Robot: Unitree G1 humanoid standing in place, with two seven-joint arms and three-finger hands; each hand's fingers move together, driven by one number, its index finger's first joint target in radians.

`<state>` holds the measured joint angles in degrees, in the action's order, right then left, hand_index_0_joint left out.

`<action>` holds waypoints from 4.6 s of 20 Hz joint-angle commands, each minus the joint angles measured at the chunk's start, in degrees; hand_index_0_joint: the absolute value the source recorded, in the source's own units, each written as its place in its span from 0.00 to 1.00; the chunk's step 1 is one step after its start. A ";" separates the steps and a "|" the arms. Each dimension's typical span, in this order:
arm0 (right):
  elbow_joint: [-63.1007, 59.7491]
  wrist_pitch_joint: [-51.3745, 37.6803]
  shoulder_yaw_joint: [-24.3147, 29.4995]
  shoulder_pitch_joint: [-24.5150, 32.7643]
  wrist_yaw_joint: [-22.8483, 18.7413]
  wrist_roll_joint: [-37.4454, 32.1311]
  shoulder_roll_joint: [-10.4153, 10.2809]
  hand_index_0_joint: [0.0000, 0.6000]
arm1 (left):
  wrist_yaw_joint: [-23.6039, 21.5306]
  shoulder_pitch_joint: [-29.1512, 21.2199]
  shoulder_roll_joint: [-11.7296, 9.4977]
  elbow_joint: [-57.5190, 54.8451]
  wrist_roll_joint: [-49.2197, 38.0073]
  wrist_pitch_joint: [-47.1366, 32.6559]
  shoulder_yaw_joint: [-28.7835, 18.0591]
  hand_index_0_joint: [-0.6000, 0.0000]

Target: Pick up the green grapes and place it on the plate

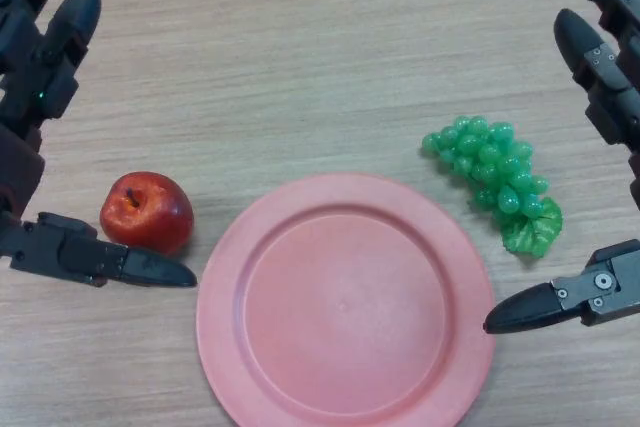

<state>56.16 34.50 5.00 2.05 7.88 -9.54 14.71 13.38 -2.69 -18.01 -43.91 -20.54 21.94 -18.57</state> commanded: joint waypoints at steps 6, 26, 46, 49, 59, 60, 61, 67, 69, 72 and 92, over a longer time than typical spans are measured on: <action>-1.48 -12.41 5.00 1.35 -0.61 -2.24 0.83 0.00 | 0.79 0.69 -0.50 -0.90 1.43 -9.41 -0.44 1.00; -60.21 -39.26 -2.65 25.89 -12.21 23.53 1.82 0.00 | 1.00 -1.45 -0.68 12.02 7.10 -19.78 3.13 1.00; -92.69 -44.01 -7.01 35.24 -18.54 52.14 2.55 1.00 | 0.14 -0.44 -1.15 14.67 6.59 -23.45 0.17 1.00; -86.57 -41.69 -6.25 34.26 -15.47 51.79 2.33 1.00 | 0.02 -0.76 -1.51 14.64 6.34 -23.08 -0.09 1.00; -42.96 -17.89 -14.33 26.65 -1.86 34.30 -3.52 1.00 | -0.40 -2.10 -2.09 16.41 5.91 -23.79 -0.20 1.00; -37.49 -12.75 -18.35 25.51 -3.13 31.05 -3.71 1.00 | -0.44 -2.19 -2.29 16.80 5.54 -23.87 -0.35 1.00; -36.22 -12.33 -20.09 25.13 -3.04 32.01 -3.75 1.00 | -0.39 -2.20 -2.41 16.97 5.39 -23.86 -0.44 1.00; -30.04 -8.89 -30.69 22.03 -3.02 40.05 -3.82 0.92 | -0.27 -2.25 -2.83 18.63 4.73 -24.96 -1.13 1.00; -29.50 -9.25 -31.11 21.85 -2.49 41.37 -3.82 0.50 | -0.35 -2.29 -2.87 18.78 4.62 -25.01 -1.17 1.00; -26.99 -9.94 -31.65 21.55 -0.82 43.04 -3.82 0.00 | -0.97 -2.16 -2.61 18.75 5.14 -25.35 -0.52 1.00; -3.47 -6.30 -3.79 6.24 -0.79 3.76 -1.58 0.00 | -0.26 -0.58 -1.95 4.63 3.15 -14.01 -1.71 1.00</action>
<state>49.11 38.46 -1.86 6.95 8.72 -2.74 12.32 14.36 -2.14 -17.87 -35.89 -15.19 12.66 -14.99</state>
